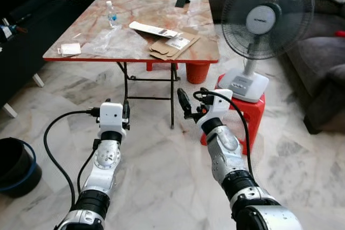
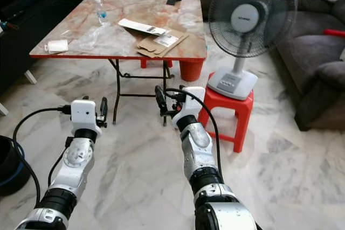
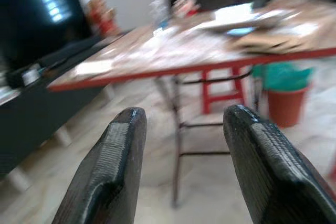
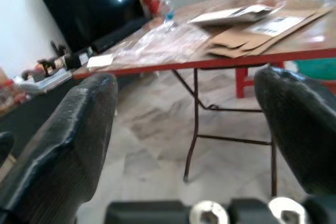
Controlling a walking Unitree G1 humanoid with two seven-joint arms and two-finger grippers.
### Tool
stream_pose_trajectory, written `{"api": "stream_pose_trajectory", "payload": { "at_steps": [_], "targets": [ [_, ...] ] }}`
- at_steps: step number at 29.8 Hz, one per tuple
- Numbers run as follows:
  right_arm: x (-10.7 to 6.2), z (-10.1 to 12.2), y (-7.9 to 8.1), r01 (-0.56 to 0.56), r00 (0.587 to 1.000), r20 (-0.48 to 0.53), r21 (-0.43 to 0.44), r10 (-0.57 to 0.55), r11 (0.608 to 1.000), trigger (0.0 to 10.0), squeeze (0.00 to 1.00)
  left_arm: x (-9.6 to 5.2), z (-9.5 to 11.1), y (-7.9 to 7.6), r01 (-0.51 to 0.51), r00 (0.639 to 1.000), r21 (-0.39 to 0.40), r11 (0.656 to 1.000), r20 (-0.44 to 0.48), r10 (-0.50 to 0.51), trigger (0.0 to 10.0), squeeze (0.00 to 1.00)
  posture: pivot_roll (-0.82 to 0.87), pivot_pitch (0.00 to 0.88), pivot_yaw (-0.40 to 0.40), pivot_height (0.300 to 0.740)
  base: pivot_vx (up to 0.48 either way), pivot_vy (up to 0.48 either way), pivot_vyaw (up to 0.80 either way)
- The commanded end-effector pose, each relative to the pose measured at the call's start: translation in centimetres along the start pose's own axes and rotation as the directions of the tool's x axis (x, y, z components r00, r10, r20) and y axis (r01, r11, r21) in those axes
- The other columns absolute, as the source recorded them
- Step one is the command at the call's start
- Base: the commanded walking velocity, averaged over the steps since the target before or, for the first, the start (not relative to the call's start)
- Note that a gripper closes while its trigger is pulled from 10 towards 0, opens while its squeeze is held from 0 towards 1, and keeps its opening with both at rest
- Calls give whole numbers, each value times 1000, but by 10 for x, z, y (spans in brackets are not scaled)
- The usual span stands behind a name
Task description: Picking trash to rubbish bin
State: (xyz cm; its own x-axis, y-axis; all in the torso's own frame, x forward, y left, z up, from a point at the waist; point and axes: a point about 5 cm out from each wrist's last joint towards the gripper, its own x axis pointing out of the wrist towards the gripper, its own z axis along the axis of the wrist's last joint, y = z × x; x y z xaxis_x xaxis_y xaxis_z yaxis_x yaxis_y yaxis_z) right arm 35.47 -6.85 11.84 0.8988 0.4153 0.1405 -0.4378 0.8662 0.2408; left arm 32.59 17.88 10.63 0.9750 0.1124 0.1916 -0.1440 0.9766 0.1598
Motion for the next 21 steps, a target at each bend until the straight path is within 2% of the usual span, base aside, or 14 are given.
{"api": "stream_pose_trajectory", "payload": {
  "at_steps": [1, 6, 9, 21],
  "targets": [
    [3, -1, 11, -21, 1000, 6, 17, 21, 1000, 10000, 0, 0, 4, -2, 0, 1000, 1, 1000, 12, 0, 10000, 0, 35, 0, 36, 740, 439, 0, 781],
    [3, -2, 13, -25, 1000, 13, 36, 25, 999, 10000, 0, -1, 5, -2, 0, 1000, 2, 1000, 11, 0, 10000, 0, 42, 0, 36, 740, 439, 0, 719],
    [3, -3, 15, -19, 1000, 6, 58, 18, 998, 10000, 0, 0, 7, 0, 1, 1000, 0, 1000, 16, -1, 10000, 0, 45, 0, 46, 740, 439, 0, 0],
    [-1, -7, 15, -19, 1000, -1, 48, 20, 999, 10000, 0, 2, 14, -5, 27, 999, -8, 1000, 24, -27, 10000, 0, 53, 0, 52, 740, 439, 0, 0]
  ]
}}
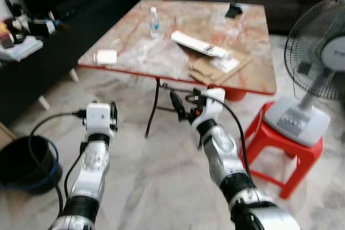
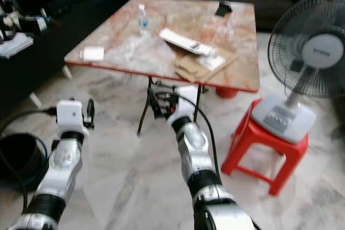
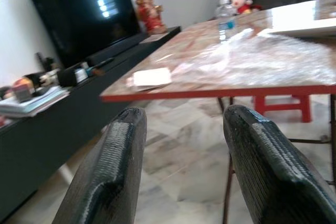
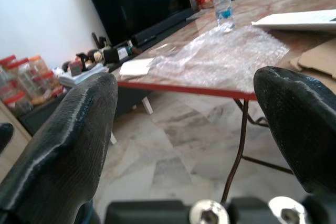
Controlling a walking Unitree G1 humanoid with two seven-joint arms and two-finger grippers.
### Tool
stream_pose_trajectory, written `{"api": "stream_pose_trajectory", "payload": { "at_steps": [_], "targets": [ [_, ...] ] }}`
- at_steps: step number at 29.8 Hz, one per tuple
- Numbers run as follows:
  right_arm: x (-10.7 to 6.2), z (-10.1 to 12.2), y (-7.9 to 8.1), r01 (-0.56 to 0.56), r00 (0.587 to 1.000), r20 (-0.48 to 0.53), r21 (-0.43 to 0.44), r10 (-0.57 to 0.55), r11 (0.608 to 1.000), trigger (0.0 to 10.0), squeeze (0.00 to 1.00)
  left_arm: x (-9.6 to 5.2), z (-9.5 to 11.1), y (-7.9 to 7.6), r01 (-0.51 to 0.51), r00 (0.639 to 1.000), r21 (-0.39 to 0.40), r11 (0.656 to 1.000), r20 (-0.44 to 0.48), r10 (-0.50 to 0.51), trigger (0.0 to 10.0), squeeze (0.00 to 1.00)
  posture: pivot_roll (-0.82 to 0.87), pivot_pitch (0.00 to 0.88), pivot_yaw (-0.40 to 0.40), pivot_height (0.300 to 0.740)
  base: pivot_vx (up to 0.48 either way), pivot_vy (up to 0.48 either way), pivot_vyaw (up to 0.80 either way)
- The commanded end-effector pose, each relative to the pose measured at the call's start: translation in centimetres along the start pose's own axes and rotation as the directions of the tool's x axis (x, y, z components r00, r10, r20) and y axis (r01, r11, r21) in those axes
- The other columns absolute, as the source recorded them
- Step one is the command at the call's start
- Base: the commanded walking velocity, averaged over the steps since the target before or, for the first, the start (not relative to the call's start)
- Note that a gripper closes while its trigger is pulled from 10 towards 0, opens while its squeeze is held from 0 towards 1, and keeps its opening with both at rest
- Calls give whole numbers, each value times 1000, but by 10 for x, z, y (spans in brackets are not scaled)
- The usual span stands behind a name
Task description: Picking trash to rubbish bin
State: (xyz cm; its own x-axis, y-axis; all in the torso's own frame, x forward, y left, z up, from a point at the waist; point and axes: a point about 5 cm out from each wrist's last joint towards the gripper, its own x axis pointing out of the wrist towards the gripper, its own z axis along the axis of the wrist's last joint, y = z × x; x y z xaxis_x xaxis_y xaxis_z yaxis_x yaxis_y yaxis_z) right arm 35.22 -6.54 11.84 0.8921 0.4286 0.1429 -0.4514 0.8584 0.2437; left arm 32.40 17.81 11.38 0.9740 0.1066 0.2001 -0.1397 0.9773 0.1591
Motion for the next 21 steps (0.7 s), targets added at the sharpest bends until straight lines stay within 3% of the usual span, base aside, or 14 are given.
{"api": "stream_pose_trajectory", "payload": {
  "at_steps": [1, 21],
  "targets": [
    [0, -6, 12, -3, 1000, 0, 50, 3, 999, 10000, 0, 2, 6, -6, 27, 1000, -9, 1000, 16, -27, 10000, 0, 52, 0, 52, 740, 439, 0, 0],
    [4, 1, 17, 5, 1000, 28, 80, -7, 997, 10000, 0, 0, 16, -4, 16, 999, -34, 999, 47, -15, 10000, 0, 70, 0, 44, 740, 438, 0, 0]
  ]
}}
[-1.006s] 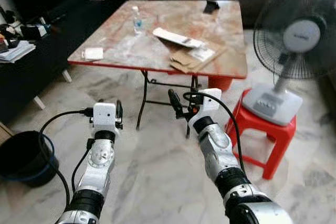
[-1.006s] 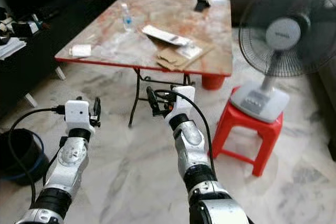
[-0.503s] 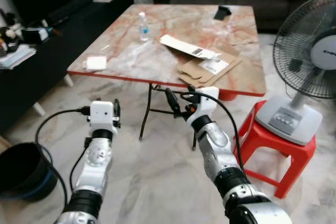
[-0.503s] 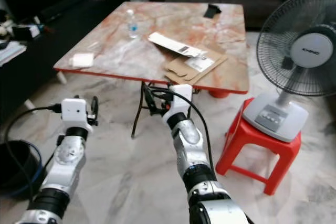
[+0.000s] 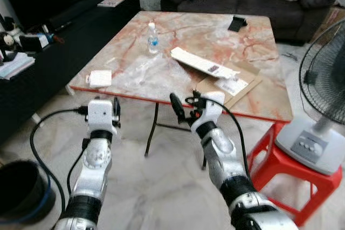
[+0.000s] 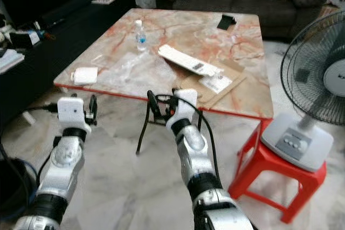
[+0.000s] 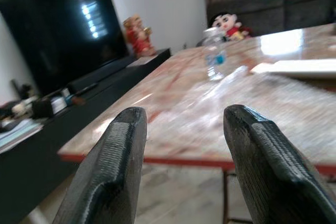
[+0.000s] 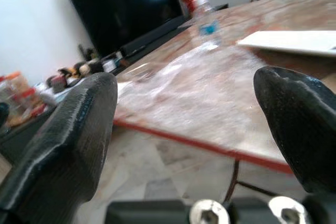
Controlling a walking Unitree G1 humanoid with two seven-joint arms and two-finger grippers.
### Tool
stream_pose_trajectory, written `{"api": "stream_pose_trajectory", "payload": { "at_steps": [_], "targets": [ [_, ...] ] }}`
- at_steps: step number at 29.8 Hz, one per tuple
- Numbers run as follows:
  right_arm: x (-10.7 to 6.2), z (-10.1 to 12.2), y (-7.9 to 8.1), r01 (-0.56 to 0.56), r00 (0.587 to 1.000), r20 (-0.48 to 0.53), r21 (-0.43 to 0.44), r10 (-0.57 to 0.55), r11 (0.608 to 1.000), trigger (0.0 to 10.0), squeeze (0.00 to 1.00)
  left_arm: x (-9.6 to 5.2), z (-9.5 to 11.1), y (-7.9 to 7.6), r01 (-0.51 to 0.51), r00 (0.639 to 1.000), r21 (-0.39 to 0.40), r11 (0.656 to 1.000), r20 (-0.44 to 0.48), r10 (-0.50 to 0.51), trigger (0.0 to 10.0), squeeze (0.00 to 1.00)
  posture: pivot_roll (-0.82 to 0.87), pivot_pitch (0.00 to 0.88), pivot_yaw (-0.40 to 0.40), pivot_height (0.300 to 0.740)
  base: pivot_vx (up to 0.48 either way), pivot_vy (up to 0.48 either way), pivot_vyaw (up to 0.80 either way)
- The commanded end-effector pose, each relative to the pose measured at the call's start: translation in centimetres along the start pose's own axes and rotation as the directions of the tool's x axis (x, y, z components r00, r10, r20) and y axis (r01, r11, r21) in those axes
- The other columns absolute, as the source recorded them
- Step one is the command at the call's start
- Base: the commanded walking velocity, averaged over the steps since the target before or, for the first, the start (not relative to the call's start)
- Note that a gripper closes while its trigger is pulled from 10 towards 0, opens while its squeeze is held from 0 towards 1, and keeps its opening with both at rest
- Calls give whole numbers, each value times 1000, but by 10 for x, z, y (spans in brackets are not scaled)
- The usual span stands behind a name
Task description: Picking trash to rubbish bin
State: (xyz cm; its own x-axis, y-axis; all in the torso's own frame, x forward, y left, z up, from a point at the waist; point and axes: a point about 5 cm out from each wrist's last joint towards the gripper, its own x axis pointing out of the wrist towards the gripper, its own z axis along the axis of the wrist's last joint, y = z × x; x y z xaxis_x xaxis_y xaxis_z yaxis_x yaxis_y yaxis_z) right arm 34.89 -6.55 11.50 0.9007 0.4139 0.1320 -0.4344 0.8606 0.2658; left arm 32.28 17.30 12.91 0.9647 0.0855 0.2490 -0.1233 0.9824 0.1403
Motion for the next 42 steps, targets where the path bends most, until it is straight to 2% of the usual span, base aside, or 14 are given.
{"api": "stream_pose_trajectory", "payload": {
  "at_steps": [1, 4, 6, 12, 17, 20, 28, 35, 40, 42],
  "targets": [
    [8, 4, 15, -6, 999, 36, 61, 4, 998, 10000, 0, -3, 0, -1, -1, 1000, -12, 1000, -10, 1, 10000, 0, 70, 0, 44, 740, 405, 259, 0],
    [8, 8, 7, 23, 999, 39, 48, -25, 999, 10000, 0, -4, -1, 1, -10, 1000, -8, 1000, -17, 10, 10000, 0, 73, 0, 42, 740, 341, 323, 0],
    [9, 14, -4, 59, 997, 46, 26, -60, 998, 10000, 0, -2, 3, 6, -30, 1000, -7, 1000, -6, 30, 10000, 0, 78, 0, 43, 740, 249, 341, 0],
    [9, 21, -17, 99, 994, 50, -9, -99, 995, 10000, 0, 3, 10, 15, -61, 998, -1, 998, 19, 61, 10000, 0, 79, 0, 45, 740, 40, 361, 0],
    [10, 26, -20, 111, 992, 60, -24, -110, 993, 10000, 0, -4, 15, 30, -117, 993, 8, 993, 36, 116, 10000, 0, 84, 0, 38, 740, 0, 434, 0],
    [12, 24, -13, 86, 995, 57, -22, -84, 996, 10000, 0, -11, 11, 32, -120, 993, 14, 993, 25, 120, 10000, 0, 94, 0, 39, 740, 0, 436, 0],
    [15, 21, -2, 54, 997, 49, -28, -52, 998, 10000, 0, -5, 15, 27, -110, 994, 11, 994, 28, 109, 10000, 0, 98, 0, 39, 740, 0, 432, 0],
    [16, 23, -10, 86, 996, 32, 20, -87, 996, 10000, 0, 5, 19, 15, -69, 997, 15, 998, 22, 68, 10000, 0, 93, 0, 44, 740, 193, 377, -229],
    [15, 26, -12, 97, 994, 52, -20, -96, 995, 10000, 0, 5, 14, 8, -31, 1000, 14, 999, 0, 31, 10000, 0, 82, 0, 48, 740, 325, 204, -640],
    [15, 26, -13, 107, 993, 49, -8, -107, 994, 10000, 0, 4, 15, 5, -18, 1000, 13, 1000, 7, 18, 10000, 0, 82, 0, 48, 740, 0, 0, 0]
  ]
}}
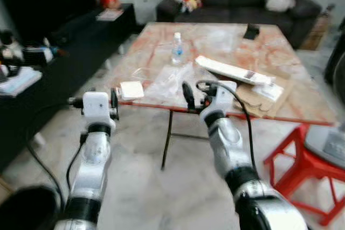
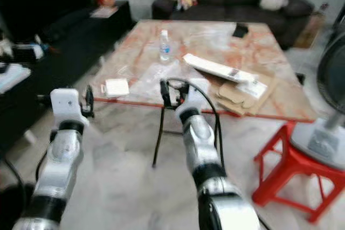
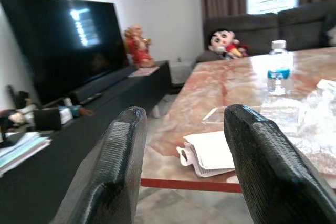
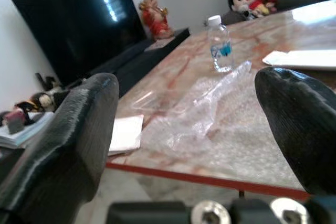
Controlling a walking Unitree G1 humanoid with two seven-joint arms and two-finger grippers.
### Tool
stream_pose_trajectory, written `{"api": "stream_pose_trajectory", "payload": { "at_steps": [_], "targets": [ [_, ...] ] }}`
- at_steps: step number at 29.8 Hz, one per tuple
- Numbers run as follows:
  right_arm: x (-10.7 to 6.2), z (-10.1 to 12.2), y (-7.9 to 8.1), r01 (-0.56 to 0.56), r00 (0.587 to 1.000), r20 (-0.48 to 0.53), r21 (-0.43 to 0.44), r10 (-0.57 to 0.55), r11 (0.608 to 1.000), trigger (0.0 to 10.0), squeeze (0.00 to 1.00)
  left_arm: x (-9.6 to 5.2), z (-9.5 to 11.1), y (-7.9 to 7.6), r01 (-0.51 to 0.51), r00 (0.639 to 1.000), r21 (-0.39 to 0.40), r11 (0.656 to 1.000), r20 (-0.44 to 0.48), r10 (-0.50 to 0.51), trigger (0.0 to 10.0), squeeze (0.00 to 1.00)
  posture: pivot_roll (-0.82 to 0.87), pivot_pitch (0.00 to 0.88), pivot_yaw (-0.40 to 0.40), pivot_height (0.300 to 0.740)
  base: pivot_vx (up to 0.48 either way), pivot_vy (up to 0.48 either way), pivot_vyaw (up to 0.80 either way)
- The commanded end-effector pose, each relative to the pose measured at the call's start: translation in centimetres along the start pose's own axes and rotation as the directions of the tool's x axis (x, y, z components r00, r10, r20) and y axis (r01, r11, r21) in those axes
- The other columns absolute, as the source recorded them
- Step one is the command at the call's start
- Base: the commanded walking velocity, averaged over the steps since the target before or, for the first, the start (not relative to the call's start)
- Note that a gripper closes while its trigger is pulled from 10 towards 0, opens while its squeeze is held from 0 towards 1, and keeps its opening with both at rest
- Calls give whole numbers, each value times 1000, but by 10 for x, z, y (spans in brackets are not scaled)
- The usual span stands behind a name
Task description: Picking trash to rubbish bin
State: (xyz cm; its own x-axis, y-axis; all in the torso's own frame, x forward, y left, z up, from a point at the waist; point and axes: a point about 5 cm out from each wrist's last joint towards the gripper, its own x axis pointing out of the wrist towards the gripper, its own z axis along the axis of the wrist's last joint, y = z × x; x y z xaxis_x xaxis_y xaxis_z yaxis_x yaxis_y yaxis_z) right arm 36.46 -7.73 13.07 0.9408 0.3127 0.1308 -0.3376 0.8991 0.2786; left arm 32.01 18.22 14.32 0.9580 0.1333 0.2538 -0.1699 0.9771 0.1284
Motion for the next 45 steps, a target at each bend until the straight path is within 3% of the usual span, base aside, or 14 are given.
{"api": "stream_pose_trajectory", "payload": {
  "at_steps": [1, 7, 11, 19, 23, 32, 45],
  "targets": [
    [4, 8, 0, 3, 1000, 20, -12, -3, 1000, 10000, 0, 2, 2, -7, 29, 1000, 12, 1000, 9, -29, 10000, 0, 82, 5, 45, 740, 0, 0, 0],
    [5, 10, 1, 1, 1000, 30, -11, -1, 1000, 10000, 0, 2, 5, -11, 22, 1000, 6, 1000, 12, -22, 10000, 0, 83, 9, 43, 740, 0, 0, 0],
    [7, 11, 2, 3, 1000, 22, 10, -3, 1000, 10000, 0, 3, 9, -17, 63, 998, -47, 997, 25, -62, 10000, 0, 96, 2, 40, 740, 0, 0, -177],
    [9, 12, 5, 6, 999, 37, -3, -6, 1000, 10000, 0, 7, 10, -28, 103, 994, -35, 994, 27, -102, 10000, 0, 108, 0, 63, 740, 440, 0, -269],
    [10, 13, 7, 14, 999, 42, 12, -15, 1000, 10000, 0, 11, 15, -27, 105, 994, -34, 994, 45, -103, 10000, 0, 117, 0, 70, 740, 480, 0, 0],
    [3, 2, 6, 4, 1000, 7, -63, -3, 998, 10000, 0, 8, 15, -22, 87, 995, -29, 996, 51, -85, 10000, 0, 118, 2, 71, 740, 473, 0, 331],
    [1, 0, 6, 22, 1000, 18, -9, -22, 1000, 10000, 0, 8, 15, -18, 72, 996, -24, 997, 49, -70, 10000, 0, 116, 0, 77, 740, 466, 0, 44]
  ]
}}
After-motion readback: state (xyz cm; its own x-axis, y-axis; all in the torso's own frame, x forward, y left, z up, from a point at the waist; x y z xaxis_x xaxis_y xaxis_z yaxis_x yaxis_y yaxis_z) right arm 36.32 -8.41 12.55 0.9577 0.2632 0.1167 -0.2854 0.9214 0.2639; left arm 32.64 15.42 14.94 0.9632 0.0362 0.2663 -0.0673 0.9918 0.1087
